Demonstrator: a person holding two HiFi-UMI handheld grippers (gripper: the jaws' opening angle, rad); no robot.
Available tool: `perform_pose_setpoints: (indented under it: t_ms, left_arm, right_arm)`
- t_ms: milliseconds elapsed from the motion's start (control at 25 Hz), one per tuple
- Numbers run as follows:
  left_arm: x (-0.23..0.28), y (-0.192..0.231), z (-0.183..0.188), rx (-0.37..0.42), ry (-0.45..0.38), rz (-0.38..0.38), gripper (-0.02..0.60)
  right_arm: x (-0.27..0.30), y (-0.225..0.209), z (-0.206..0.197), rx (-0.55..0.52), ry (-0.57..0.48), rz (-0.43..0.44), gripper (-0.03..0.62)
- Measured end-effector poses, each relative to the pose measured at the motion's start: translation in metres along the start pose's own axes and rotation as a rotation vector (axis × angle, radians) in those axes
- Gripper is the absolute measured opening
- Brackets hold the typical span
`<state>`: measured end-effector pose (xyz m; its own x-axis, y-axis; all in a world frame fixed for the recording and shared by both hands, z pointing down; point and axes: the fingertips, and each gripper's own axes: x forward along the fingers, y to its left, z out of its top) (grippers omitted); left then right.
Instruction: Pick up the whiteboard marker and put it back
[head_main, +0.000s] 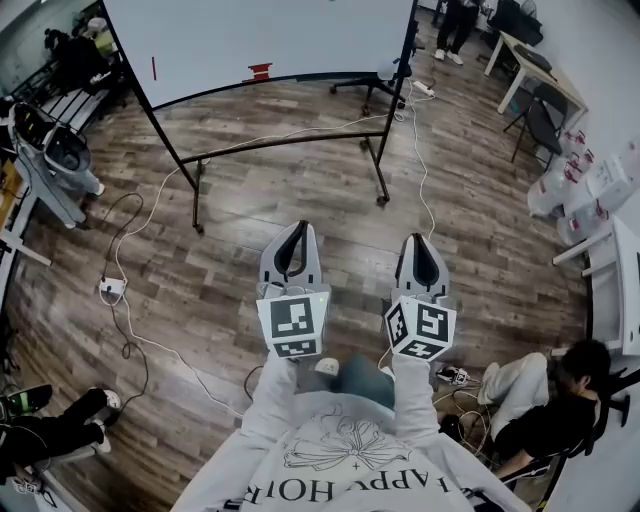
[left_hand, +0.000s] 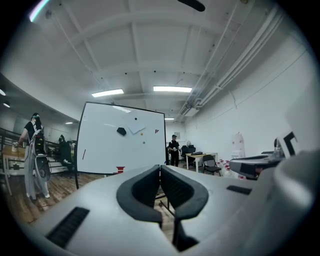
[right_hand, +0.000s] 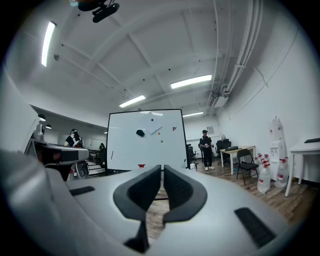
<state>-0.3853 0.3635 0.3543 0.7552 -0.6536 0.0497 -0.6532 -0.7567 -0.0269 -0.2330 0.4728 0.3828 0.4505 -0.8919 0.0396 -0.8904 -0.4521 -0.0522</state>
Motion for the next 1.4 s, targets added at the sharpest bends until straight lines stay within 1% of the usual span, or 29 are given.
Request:
perform_pose_setpoints:
  t_ms: [240, 520, 720, 960, 1120, 1240, 1400]
  left_arm:
    - [0.016, 0.007, -0.008, -0.014, 0.029, -0.008, 0.008]
    - [0.062, 0.003, -0.011, -0.016, 0.035, 0.002, 0.008]
    - [0.122, -0.001, -0.008, -0.004, 0.024, 0.014, 0.008]
    - [0.213, -0.011, 0.01, 0.005, 0.005, 0.044, 0.008]
    - [0.264, -0.014, 0.02, 0.008, -0.004, 0.071, 0.008]
    - [0.297, -0.012, 0.024, 0.004, -0.009, 0.095, 0.008]
    - [0.331, -0.013, 0.023, 0.001, 0.0, 0.108, 0.008]
  right_arm:
    - [0.012, 0.001, -0.006, 0.012, 0.025, -0.01, 0.004]
    - [0.054, -0.023, -0.007, 0.024, 0.025, -0.012, 0.005]
    - [0.113, -0.052, -0.001, 0.031, 0.005, -0.002, 0.004]
    - [0.201, -0.097, 0.019, 0.033, -0.018, 0.029, 0.005]
    - [0.257, -0.123, 0.03, 0.042, -0.031, 0.051, 0.005]
    - [0.293, -0.134, 0.036, 0.044, -0.038, 0.077, 0.005]
    - [0.324, -0.146, 0.034, 0.049, -0.033, 0.093, 0.005]
